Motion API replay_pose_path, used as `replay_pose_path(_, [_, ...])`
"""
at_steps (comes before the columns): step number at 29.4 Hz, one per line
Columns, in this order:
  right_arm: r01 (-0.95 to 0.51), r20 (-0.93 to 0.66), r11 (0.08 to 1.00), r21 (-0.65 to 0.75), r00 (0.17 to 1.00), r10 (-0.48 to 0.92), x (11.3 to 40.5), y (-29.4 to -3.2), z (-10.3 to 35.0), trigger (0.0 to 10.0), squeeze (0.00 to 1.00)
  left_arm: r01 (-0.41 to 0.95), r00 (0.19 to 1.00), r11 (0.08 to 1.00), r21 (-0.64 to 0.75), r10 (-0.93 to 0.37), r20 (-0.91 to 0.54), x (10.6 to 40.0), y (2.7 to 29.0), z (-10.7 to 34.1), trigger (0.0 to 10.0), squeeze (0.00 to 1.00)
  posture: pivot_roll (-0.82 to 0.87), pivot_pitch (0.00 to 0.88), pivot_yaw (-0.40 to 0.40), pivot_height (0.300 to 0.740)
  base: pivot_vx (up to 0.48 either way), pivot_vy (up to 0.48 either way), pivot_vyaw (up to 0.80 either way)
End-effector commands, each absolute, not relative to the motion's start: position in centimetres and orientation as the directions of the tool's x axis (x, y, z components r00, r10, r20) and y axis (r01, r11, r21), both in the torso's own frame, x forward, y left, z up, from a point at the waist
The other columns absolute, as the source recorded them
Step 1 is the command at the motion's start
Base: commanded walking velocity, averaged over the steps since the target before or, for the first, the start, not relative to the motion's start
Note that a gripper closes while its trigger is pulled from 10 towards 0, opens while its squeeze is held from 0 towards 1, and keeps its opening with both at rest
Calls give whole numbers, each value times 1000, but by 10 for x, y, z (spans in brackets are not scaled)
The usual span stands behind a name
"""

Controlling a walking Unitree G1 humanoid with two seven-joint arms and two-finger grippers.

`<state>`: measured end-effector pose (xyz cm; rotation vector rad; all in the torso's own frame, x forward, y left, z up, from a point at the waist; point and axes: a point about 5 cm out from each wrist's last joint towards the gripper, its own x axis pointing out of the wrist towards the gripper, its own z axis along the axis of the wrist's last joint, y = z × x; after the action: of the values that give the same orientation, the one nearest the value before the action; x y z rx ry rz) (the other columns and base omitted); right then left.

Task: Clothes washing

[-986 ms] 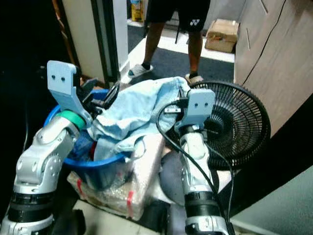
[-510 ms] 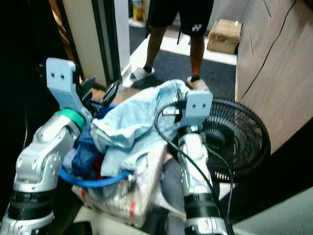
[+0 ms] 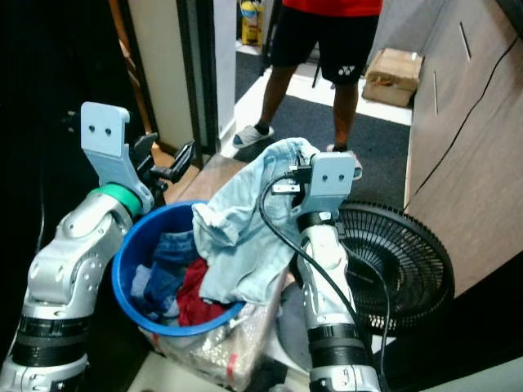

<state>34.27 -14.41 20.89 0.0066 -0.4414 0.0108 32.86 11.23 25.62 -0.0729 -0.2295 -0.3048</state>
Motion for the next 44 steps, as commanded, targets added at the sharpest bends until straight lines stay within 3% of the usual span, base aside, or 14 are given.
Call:
replay_pose_path(1, [1,449,1000,17,893,-8,340,-146,213,10000,0,300,935,953,-38,-286,209,329,113,250,10000,0,91,30,36,686,0,0,0])
replay_pose_path(12, [4,447,1000,17,894,-11,340,-146,213,10000,0,296,938,954,-34,-284,201,330,113,249,10000,0,91,31,37,706,0,0,0])
replay_pose_path(19, [4,445,1000,21,895,-13,341,-146,214,10000,0,288,941,957,-30,-277,196,331,114,247,10000,0,97,29,35,740,0,0,0])
replay_pose_path(44, [30,455,999,27,890,-39,342,-148,216,10000,0,274,944,961,-26,-263,198,333,116,246,10000,0,101,22,30,740,0,0,0])
